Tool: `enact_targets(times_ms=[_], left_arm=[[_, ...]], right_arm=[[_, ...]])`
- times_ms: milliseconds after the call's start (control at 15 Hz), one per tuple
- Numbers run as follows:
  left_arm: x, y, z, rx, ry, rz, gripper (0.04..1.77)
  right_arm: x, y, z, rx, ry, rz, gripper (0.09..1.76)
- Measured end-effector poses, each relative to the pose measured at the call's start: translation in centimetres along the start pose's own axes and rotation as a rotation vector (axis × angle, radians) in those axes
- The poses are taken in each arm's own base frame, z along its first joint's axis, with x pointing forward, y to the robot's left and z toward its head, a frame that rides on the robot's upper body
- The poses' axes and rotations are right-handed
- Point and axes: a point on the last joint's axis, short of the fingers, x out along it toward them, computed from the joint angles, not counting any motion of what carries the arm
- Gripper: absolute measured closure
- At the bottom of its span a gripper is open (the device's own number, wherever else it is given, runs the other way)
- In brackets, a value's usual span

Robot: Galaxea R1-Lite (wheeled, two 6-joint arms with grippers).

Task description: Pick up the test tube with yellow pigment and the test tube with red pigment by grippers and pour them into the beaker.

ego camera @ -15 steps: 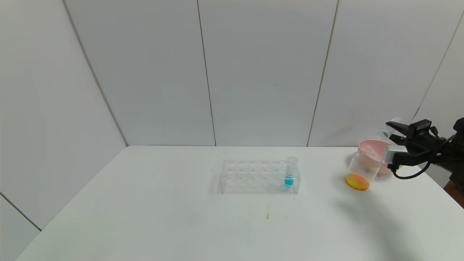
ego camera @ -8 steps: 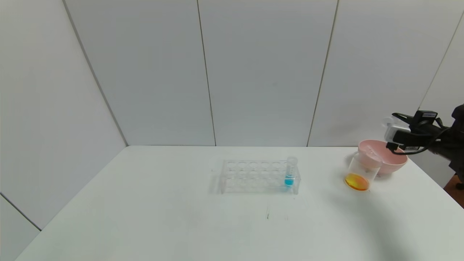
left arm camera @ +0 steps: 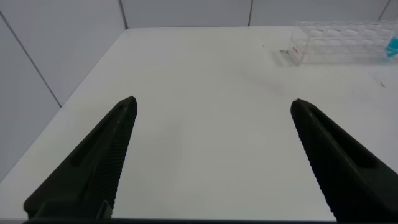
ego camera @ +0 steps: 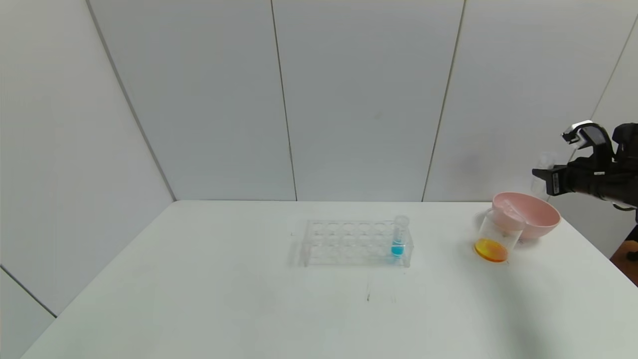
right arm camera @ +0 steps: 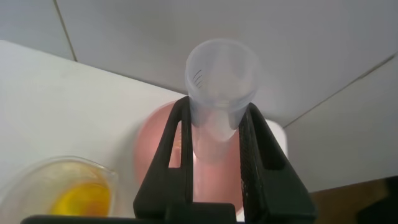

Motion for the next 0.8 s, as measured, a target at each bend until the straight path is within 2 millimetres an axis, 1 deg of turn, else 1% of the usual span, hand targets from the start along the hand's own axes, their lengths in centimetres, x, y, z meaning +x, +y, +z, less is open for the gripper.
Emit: enact_targets(times_ms=[133,267,533,800], left_arm=[[0.0,0.0,0.0,0.000,0.000,0.000,0.05],[0.0,0.0,0.0,0.000,0.000,0.000,0.05],[0.0,0.0,0.0,0.000,0.000,0.000,0.05],[0.0,0.0,0.0,0.000,0.000,0.000,0.05]], right_arm=[[0.3,0.1,0.1,0.251,0.018,0.011,1.36],[0.7,0.0,0.6,0.396,0.003,0.037,1.36],[1.4,0.0,-0.3,0.401,0.017,0.044,1.36],[2.0,-0.6,-1.2,0.378,0.033,0.030,1.36]])
